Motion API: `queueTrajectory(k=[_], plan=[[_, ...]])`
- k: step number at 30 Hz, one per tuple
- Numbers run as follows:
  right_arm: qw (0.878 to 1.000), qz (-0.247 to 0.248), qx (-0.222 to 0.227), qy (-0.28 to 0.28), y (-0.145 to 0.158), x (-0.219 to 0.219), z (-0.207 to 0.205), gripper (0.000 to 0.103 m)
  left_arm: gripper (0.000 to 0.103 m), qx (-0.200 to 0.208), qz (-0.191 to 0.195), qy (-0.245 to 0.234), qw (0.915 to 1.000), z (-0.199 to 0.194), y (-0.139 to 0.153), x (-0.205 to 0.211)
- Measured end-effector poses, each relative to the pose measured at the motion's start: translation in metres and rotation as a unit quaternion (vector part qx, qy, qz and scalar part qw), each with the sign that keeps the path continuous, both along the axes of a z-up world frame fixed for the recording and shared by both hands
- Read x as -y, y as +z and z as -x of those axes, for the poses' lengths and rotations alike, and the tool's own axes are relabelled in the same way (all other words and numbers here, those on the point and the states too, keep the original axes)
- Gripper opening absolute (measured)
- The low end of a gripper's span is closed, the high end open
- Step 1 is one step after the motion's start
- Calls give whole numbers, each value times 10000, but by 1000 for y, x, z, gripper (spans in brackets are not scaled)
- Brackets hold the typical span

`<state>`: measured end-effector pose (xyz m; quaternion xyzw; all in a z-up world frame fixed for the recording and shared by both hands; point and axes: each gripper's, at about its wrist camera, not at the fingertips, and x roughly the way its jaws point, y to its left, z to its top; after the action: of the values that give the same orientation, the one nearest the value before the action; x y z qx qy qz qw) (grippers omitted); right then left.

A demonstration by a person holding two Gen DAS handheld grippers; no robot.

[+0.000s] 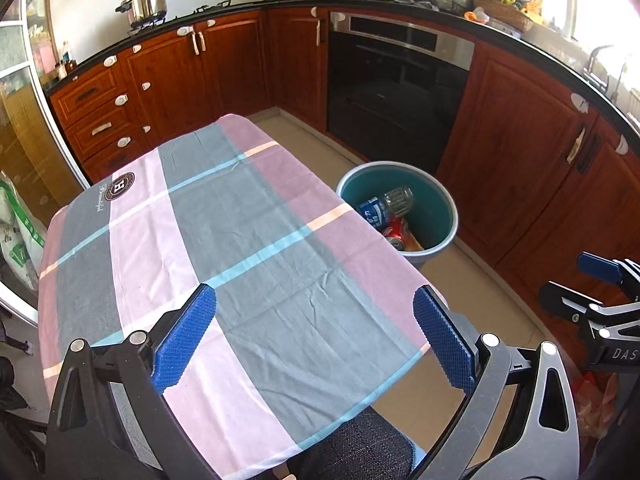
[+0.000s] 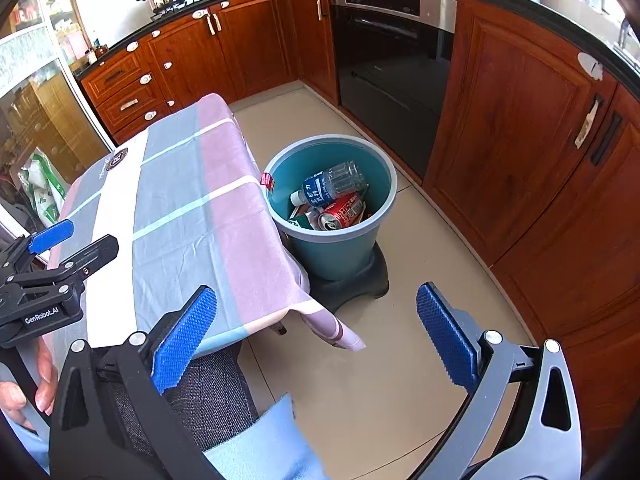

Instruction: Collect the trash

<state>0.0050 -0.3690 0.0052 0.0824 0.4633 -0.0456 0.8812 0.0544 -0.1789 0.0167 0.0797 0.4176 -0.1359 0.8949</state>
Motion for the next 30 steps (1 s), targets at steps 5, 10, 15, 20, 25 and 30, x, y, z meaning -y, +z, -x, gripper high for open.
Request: queueTrajectory(k=[5, 10, 15, 20, 25, 30], plan=[[10000, 67, -15, 28, 1, -2, 0, 96, 99, -33, 92, 41, 9999, 4, -2, -3], [10000, 24, -87, 30, -5, -1, -3, 96, 99, -43, 77, 133, 9999, 3, -7, -6], [9998, 19, -200, 61, -12, -5, -7, 96, 99, -98, 72, 173, 9998, 2, -13, -8], [9996, 21, -255, 107, -16, -7, -10, 96, 99, -184, 57, 218, 9996, 0, -19, -9], [9995, 36, -309, 100, -18, -7, -13, 96, 99, -216, 178, 217, 9994, -2, -20, -12], [9993, 57, -343, 106, -19, -10, -16, 96, 99, -163, -2, 257, 9995, -2, -21, -11]])
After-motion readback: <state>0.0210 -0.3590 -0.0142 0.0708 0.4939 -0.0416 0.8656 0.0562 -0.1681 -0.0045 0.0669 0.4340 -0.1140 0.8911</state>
